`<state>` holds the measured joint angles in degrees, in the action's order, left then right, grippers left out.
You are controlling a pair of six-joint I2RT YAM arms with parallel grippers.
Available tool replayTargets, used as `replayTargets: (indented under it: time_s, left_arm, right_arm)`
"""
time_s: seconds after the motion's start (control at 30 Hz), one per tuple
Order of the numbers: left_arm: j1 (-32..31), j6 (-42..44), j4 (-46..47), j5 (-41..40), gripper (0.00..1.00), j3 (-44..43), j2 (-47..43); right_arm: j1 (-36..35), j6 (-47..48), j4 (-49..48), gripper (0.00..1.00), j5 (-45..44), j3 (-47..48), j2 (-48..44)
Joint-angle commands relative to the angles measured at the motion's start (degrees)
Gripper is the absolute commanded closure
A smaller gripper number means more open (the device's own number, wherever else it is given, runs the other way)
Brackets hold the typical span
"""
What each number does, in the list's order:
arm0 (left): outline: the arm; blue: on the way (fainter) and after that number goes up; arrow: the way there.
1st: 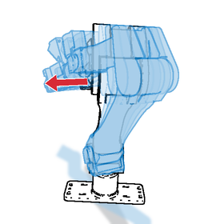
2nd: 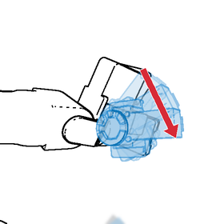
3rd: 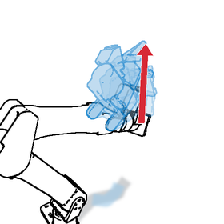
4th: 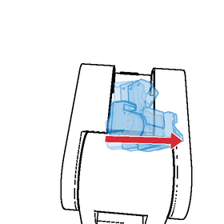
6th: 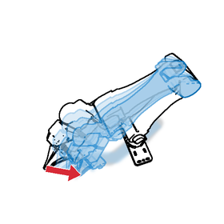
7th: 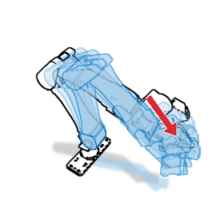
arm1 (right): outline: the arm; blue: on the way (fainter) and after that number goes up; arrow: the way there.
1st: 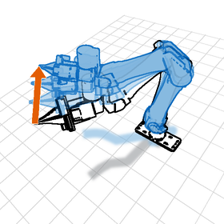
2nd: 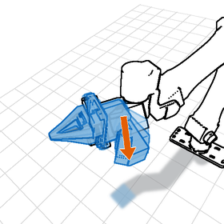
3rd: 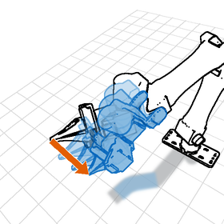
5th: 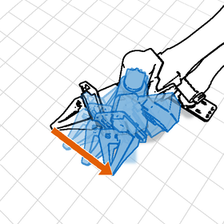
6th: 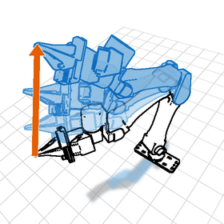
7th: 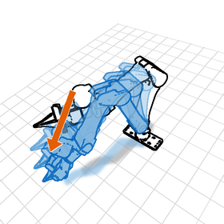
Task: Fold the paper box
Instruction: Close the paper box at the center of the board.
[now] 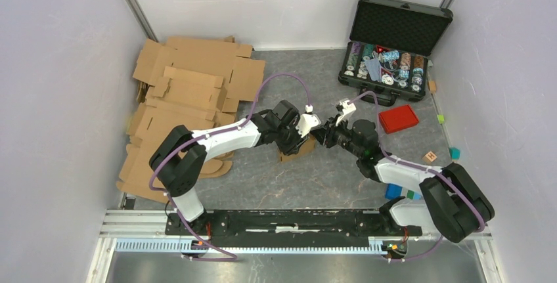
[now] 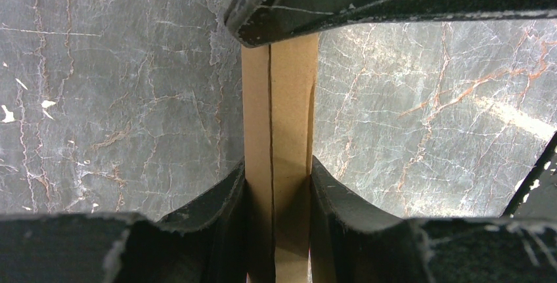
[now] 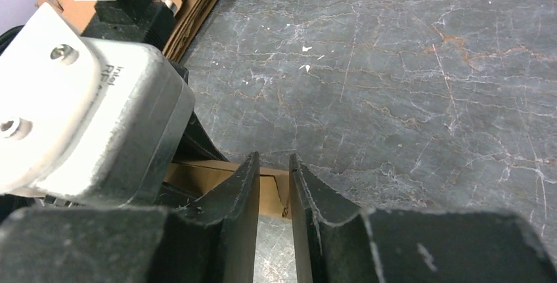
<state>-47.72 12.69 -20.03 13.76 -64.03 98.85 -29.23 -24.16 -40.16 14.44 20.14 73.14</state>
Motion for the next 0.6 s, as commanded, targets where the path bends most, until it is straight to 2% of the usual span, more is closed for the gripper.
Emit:
replayTargets:
  time_s: [0.0,0.17,0.4,0.57]
  left_arm:
    - [-0.26,1.28,-0.36,0.66,0.91,-0.99,2.05]
    - [-0.26,1.11,-0.58,0.33,0.91,-1.17,2.3]
    - [-0.24,0.69,-0.71,-0.14,0.91,-1.45,2.69]
    - [-0.26,0.74,-0.71,0.13,0.91,-1.36,2.64]
  right_arm:
    - [0.14,3.73,5.57,0.73,0.67,3.55,0.44]
    - [0.14,6.46,11.86,0.73,2.16,5.39,1.23]
    - [0.15,5.96,12.74,0.74,2.45,2.9,-0.69]
    - [0.17,4.94,14.22,0.73,3.44,4.95,-0.48]
